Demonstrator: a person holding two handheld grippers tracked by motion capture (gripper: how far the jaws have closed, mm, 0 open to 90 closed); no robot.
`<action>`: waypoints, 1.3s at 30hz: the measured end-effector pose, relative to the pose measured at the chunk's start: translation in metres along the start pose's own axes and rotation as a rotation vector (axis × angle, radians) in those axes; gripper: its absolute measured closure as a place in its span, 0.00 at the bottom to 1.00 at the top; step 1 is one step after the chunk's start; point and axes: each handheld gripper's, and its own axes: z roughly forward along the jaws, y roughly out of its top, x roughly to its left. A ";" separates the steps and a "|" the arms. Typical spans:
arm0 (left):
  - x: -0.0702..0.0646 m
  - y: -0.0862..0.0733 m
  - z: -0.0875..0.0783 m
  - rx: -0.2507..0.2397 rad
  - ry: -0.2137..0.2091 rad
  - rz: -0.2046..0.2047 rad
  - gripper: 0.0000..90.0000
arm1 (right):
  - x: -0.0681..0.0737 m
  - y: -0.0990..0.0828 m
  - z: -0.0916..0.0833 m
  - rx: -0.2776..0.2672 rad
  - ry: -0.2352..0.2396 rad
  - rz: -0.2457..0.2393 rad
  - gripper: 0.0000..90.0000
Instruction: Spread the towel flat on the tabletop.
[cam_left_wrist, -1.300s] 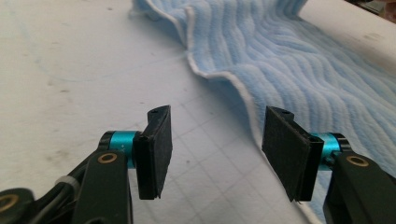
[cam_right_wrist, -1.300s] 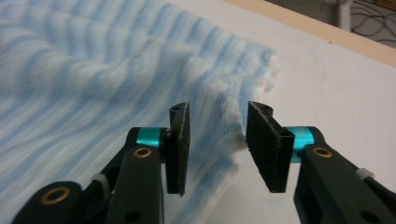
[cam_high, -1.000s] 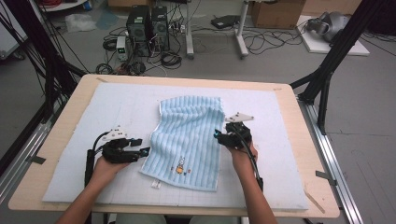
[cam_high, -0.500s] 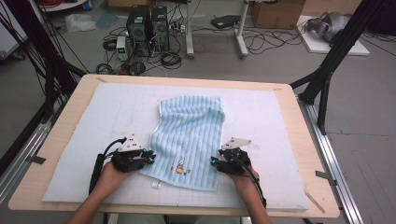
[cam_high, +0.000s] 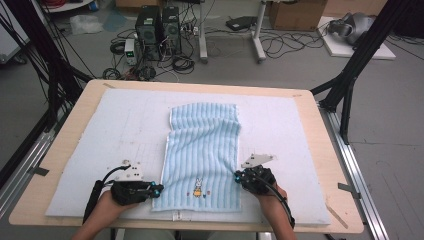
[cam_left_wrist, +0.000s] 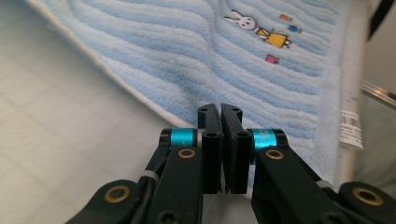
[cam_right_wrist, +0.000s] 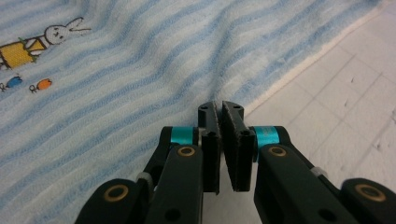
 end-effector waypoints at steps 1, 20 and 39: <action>-0.002 0.000 0.000 -0.004 -0.011 0.010 0.96 | 0.002 -0.001 -0.002 0.006 0.001 -0.013 0.95; 0.019 0.035 0.044 -0.019 0.147 0.004 0.48 | 0.006 0.020 0.032 -0.095 0.060 0.016 0.68; -0.015 0.010 0.014 0.026 -0.020 0.020 0.96 | 0.027 0.002 0.007 -0.026 0.299 -0.055 0.89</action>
